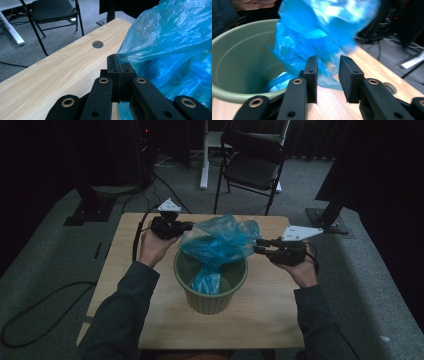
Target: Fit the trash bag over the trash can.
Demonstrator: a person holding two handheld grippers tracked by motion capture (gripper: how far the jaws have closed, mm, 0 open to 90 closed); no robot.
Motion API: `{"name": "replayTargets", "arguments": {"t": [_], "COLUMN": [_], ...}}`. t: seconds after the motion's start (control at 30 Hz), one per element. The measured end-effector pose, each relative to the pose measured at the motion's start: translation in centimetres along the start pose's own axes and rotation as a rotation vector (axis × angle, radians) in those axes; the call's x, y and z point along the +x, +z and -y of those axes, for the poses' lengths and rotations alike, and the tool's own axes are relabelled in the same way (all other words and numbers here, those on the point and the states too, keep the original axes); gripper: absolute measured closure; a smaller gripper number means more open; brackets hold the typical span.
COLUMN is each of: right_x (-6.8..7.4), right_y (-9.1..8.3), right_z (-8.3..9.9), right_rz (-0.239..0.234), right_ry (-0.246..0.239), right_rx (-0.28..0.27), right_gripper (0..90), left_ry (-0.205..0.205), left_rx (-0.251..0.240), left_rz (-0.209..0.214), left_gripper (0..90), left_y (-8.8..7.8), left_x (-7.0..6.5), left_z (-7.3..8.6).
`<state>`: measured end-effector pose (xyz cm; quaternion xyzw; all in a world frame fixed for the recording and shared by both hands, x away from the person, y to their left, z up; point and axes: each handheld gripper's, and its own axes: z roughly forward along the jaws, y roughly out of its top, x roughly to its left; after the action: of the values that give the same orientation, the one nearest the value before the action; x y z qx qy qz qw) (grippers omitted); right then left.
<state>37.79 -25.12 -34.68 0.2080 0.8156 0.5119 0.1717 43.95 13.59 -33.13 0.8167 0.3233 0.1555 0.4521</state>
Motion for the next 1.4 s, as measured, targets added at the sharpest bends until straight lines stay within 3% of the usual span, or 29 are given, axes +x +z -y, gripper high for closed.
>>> {"name": "replayTargets", "arguments": {"t": [0.03, 0.23, 0.37, 0.43, 0.47, 0.63, 0.73, 0.8, 0.83, 0.9, 0.97, 1.0, 1.13, 1.2, 1.4], "right_x": [-0.2, -1.1, -1.4, -1.5, -1.7, -1.9, -2.5, -3.1, -3.7, -4.3, -4.5, -4.8, -5.0, -5.1, -4.7], "right_y": [-0.1, 0.3, 0.8, 0.9, 1.8, 3.1, 4.0, 4.6, 5.0, 5.4, 5.6, 6.0, 6.3, 6.5, 7.1], "right_z": [-0.1, -0.6, -1.0, -1.1, -1.5, -2.0, -2.3, -2.4, -2.3, -2.0, -1.9, -1.4, -0.8, -0.2, 0.3], "right_rz": [0.029, 0.072, 0.074, 0.069, 0.028, -0.024, -0.035, -0.030, -0.028, -0.020, -0.011, 0.001, 0.007, 0.007, -0.004], "right_ry": [0.002, 0.031, 0.033, 0.036, 0.048, 0.075, 0.111, 0.160, 0.212, 0.263, 0.277, 0.310, 0.344, 0.380, 0.376], "right_rx": [-0.002, -0.020, -0.021, -0.024, -0.033, -0.025, -0.012, 0.000, 0.013, 0.033, 0.049, 0.087, 0.116, 0.139, 0.194], "right_gripper": [65.4, 65.1, 65.0, 64.9, 62.9, 62.5, 78.0, 86.0, 89.4, 90.0, 90.0, 90.0, 90.0, 90.0, 90.0], "left_ry": [-0.003, -0.011, -0.011, -0.017, -0.018, -0.019, -0.021, -0.024, -0.038, -0.046, -0.050, -0.064, -0.105, -0.140, -0.205], "left_rx": [0.002, 0.008, 0.014, 0.015, 0.016, 0.020, 0.026, 0.029, 0.034, 0.042, 0.048, 0.056, 0.059, 0.089, 0.123], "left_rz": [0.002, 0.007, 0.009, 0.014, 0.017, 0.025, 0.028, 0.026, 0.026, 0.021, 0.019, 0.014, 0.020, 0.022, 0.052], "left_gripper": [90.0, 90.0, 90.0, 90.0, 90.0, 90.0, 90.0, 90.0, 90.0, 90.0, 90.0, 90.0, 90.0, 90.0, 90.0], "left_y": [0.0, 0.1, 0.2, 0.4, 0.4, 0.7, 0.9, 0.9, 0.9, 0.9, 0.8, 0.8, 0.8, 1.3, 2.1], "left_x": [0.1, 0.4, 0.4, 0.5, 0.5, 0.4, 0.4, 0.5, 0.7, 1.0, 1.1, 1.4, 2.0, 2.6, 3.6], "left_z": [0.1, 0.2, 0.3, 0.3, 0.3, 0.2, 0.3, 0.3, 0.5, 0.7, 0.8, 1.0, 1.6, 2.6, 4.2]}}
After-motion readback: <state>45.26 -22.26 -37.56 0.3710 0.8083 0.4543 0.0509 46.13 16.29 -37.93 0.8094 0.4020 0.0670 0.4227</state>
